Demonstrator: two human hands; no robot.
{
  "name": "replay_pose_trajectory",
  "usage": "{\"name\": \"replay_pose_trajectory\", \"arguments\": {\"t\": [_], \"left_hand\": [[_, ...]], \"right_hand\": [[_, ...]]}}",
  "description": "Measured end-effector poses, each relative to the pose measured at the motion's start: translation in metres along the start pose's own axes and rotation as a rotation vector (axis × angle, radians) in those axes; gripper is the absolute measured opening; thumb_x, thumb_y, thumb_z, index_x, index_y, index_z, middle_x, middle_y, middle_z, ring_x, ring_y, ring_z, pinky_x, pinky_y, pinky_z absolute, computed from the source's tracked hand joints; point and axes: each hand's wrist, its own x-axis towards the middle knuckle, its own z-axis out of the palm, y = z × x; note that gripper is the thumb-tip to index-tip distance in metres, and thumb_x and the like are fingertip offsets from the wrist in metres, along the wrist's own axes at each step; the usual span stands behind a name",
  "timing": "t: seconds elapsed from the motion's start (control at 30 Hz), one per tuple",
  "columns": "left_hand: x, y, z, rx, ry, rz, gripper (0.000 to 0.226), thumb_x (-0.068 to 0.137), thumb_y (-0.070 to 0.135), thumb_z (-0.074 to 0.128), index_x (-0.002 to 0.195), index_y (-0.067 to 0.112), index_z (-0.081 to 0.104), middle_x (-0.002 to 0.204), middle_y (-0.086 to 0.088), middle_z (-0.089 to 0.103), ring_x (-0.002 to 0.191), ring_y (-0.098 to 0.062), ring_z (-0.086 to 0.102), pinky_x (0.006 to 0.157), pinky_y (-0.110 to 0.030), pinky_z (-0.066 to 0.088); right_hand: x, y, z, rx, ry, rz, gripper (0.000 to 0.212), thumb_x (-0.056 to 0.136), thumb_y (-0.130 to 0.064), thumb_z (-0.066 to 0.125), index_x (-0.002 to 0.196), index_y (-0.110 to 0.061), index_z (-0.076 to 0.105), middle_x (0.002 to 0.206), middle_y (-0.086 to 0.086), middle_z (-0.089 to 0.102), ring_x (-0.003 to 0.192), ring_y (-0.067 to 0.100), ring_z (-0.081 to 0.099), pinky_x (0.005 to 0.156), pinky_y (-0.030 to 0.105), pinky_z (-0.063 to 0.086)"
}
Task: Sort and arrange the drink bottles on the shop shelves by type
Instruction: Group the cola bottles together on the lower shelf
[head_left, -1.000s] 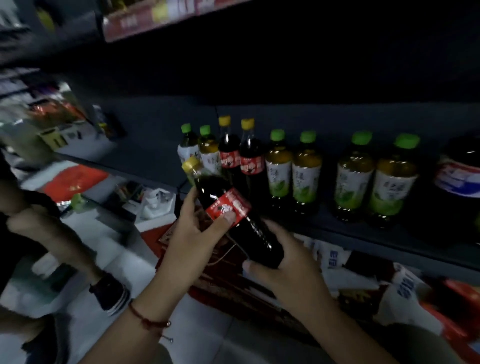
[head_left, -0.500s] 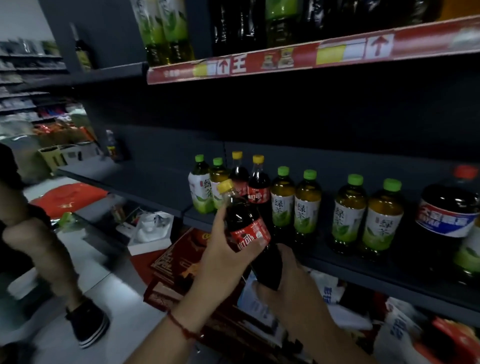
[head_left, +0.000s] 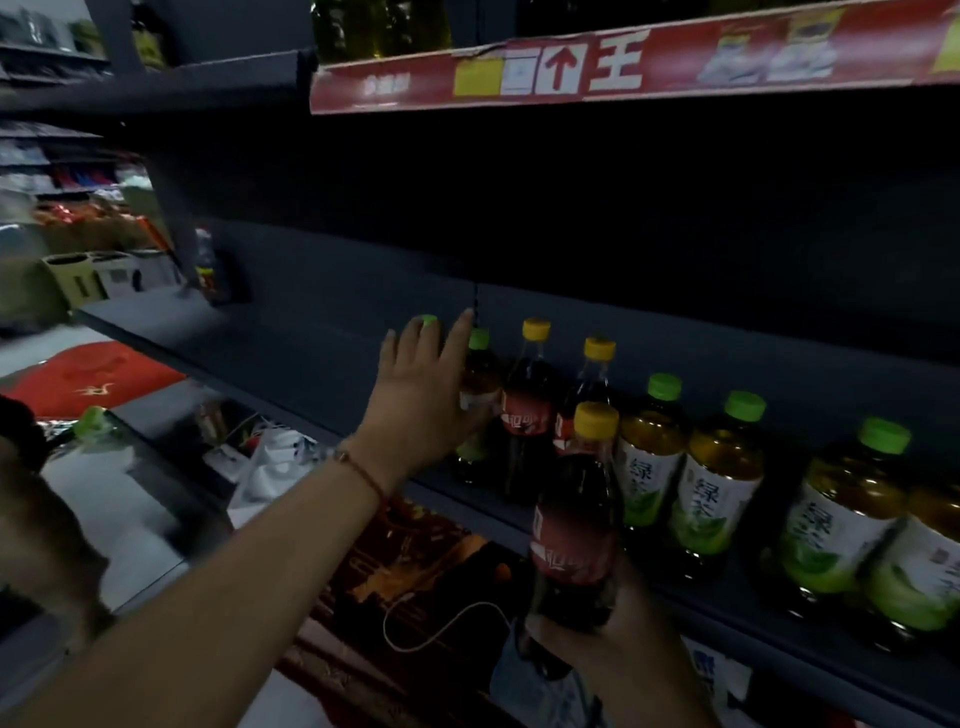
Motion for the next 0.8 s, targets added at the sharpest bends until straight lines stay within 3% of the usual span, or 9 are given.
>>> {"name": "replay_pose_trajectory", "arguments": {"t": [0.1, 0.2, 0.33, 0.43, 0.53, 0.6, 0.67, 0.73, 0.8], "left_hand": [[0.038, -0.009, 0.02, 0.191, -0.088, 0.045, 0.118, 0.078, 0.079, 0.052, 0.157, 0.018, -0.01, 0.164, -0.018, 0.011, 0.151, -0.042, -0.002, 0.117, -0.062, -0.006], [0.054, -0.014, 0.034, 0.226, -0.123, 0.058, 0.111, 0.077, 0.079, 0.054, 0.157, 0.016, 0.01, 0.164, -0.019, 0.011, 0.15, -0.044, -0.007, 0.114, -0.065, -0.011], [0.048, -0.016, 0.047, 0.091, -0.049, 0.053, 0.101, 0.074, 0.073, 0.064, 0.145, 0.009, 0.033, 0.156, -0.022, 0.027, 0.15, -0.046, -0.005, 0.115, -0.059, -0.015], [0.027, -0.009, 0.049, -0.006, 0.058, 0.059, 0.092, 0.07, 0.066, 0.073, 0.134, 0.008, 0.043, 0.132, -0.019, 0.054, 0.143, -0.046, 0.025, 0.119, -0.056, 0.001], [-0.007, 0.007, 0.043, -0.084, 0.139, -0.006, 0.072, 0.074, 0.057, 0.074, 0.126, 0.015, 0.046, 0.111, -0.006, 0.064, 0.113, -0.033, 0.054, 0.105, -0.052, 0.025], [-0.037, 0.016, 0.036, -0.237, 0.219, -0.075, 0.058, 0.079, 0.046, 0.075, 0.122, 0.018, 0.049, 0.105, -0.002, 0.064, 0.1, -0.03, 0.06, 0.098, -0.052, 0.038], [-0.07, 0.022, 0.025, -0.518, 0.26, -0.152, 0.059, 0.081, 0.035, 0.078, 0.129, 0.021, 0.046, 0.115, 0.0, 0.064, 0.102, -0.024, 0.063, 0.089, -0.045, 0.05], [-0.102, 0.023, 0.012, -0.722, 0.282, -0.273, 0.064, 0.081, 0.029, 0.08, 0.132, 0.032, 0.041, 0.119, 0.013, 0.06, 0.104, -0.01, 0.06, 0.082, -0.031, 0.052], [-0.131, 0.016, 0.003, -0.801, 0.294, -0.367, 0.068, 0.079, 0.026, 0.081, 0.126, 0.049, 0.036, 0.108, 0.03, 0.055, 0.096, 0.004, 0.058, 0.075, -0.016, 0.048]], "right_hand": [[0.008, -0.004, 0.003, 0.005, -0.014, -0.037, 0.113, 0.019, -0.074, 0.083, 0.123, -0.054, 0.044, 0.118, -0.02, 0.064, 0.113, 0.006, 0.06, 0.1, 0.041, 0.048], [0.012, -0.01, -0.001, -0.015, -0.016, -0.07, 0.093, 0.036, -0.058, 0.086, 0.119, -0.055, 0.046, 0.115, -0.02, 0.066, 0.112, 0.002, 0.06, 0.099, 0.039, 0.049], [0.012, -0.013, -0.006, -0.022, -0.021, -0.065, 0.089, 0.039, -0.061, 0.082, 0.12, -0.052, 0.046, 0.114, -0.02, 0.064, 0.112, 0.003, 0.058, 0.1, 0.04, 0.047], [0.005, -0.02, -0.01, -0.017, -0.041, -0.082, 0.065, 0.055, -0.047, 0.086, 0.108, -0.052, 0.049, 0.11, -0.025, 0.06, 0.105, -0.001, 0.057, 0.093, 0.032, 0.048], [0.001, -0.029, -0.011, -0.028, -0.068, -0.119, 0.051, 0.068, -0.036, 0.084, 0.098, -0.052, 0.046, 0.104, -0.03, 0.056, 0.099, -0.001, 0.056, 0.085, 0.026, 0.045], [-0.002, -0.036, -0.008, -0.035, -0.058, -0.148, 0.052, 0.07, -0.033, 0.084, 0.101, -0.05, 0.045, 0.102, -0.03, 0.055, 0.099, 0.002, 0.057, 0.081, 0.024, 0.045], [-0.004, -0.043, -0.005, -0.023, -0.044, -0.169, 0.054, 0.072, -0.028, 0.083, 0.105, -0.047, 0.046, 0.101, -0.029, 0.056, 0.096, -0.002, 0.058, 0.072, 0.015, 0.045], [-0.006, -0.05, -0.001, 0.005, -0.031, -0.196, 0.058, 0.072, -0.024, 0.084, 0.111, -0.043, 0.045, 0.1, -0.027, 0.056, 0.092, -0.006, 0.056, 0.063, 0.006, 0.042], [-0.005, -0.058, 0.006, -0.015, 0.003, -0.228, 0.06, 0.07, -0.026, 0.085, 0.114, -0.04, 0.047, 0.102, -0.023, 0.06, 0.094, -0.002, 0.059, 0.063, 0.007, 0.042]]}}
